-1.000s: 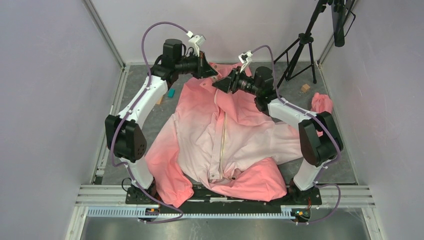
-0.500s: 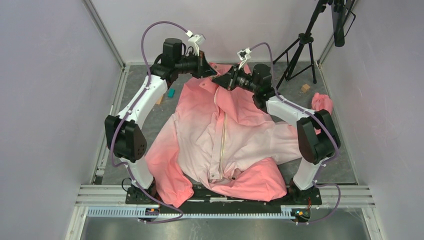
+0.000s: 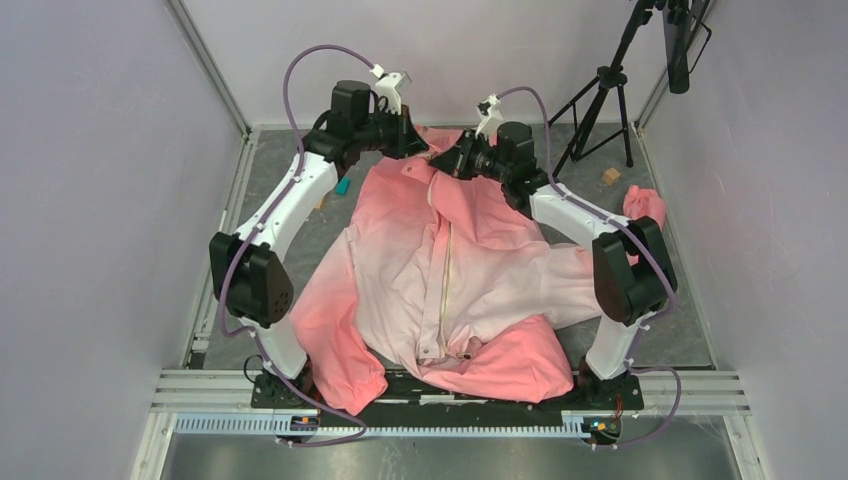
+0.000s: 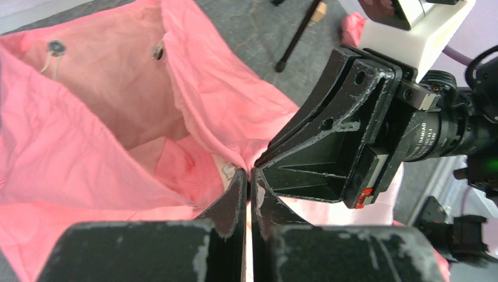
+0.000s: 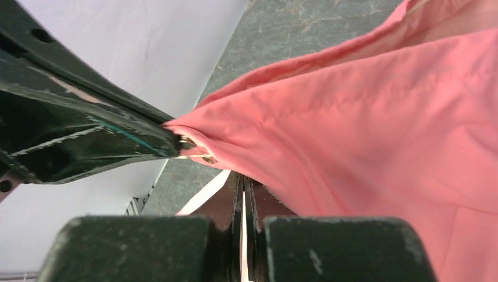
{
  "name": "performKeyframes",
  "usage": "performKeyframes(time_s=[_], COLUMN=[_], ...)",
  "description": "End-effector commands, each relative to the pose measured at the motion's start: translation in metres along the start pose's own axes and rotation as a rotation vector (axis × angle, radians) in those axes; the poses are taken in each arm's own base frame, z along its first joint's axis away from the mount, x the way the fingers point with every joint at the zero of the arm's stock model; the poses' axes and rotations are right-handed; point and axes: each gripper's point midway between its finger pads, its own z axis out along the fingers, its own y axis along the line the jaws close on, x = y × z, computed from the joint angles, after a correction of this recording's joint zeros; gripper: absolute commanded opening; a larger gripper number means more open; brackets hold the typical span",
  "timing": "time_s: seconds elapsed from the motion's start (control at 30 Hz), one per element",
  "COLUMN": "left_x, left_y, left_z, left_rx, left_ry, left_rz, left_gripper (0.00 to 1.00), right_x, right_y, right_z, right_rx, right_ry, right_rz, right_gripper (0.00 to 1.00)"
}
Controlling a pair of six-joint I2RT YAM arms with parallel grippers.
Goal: Zip up the jacket
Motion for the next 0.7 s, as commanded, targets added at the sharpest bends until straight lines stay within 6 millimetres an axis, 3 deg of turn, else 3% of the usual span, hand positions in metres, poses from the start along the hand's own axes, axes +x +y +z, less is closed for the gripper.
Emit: performKeyframes(time_s=[0.0, 0.1, 0.33, 0.37, 0.5, 0.67], left_x=[-0.060, -0.070, -0.065, -0.063, -0.057, -0.038], left_y=[-0.015, -0.016, -0.008, -0.008, -0.010, -0.010], left_z=[-0.041, -0.042, -0.023, -0.021, -0.016, -0.019], left_rx=[-0.075, -0.079, -0.078, -0.072, -0.042, -0.036], left_ry=[-0.226, -0.267, -0.216, -0.201, -0.172, -0.175], left_rz=[0.136, 0.174, 0.117, 0.106, 0.086, 0.064], left_gripper=[0.02, 0.02, 0.03, 0.06, 0.53, 0.86], right_x=[0.018, 0.014, 0.022, 0.024, 0.013, 0.014], right_y=[-0.038, -0.023, -0.009, -0.004, 0.008, 0.007], right_z=[0.000, -0.004, -0.009, -0.010, -0.009, -0.007], right_rx=[0.106, 0.051, -0.029, -0.060, -0.111, -0.112], right_ry=[0.077, 0.061, 0.064, 0.062, 0.031, 0.036], right_rz=[0.034, 0.007, 0.069, 0.092, 0.115, 0.119], right_gripper=[0.00, 0.01, 0.00, 0.00, 0.00, 0.00])
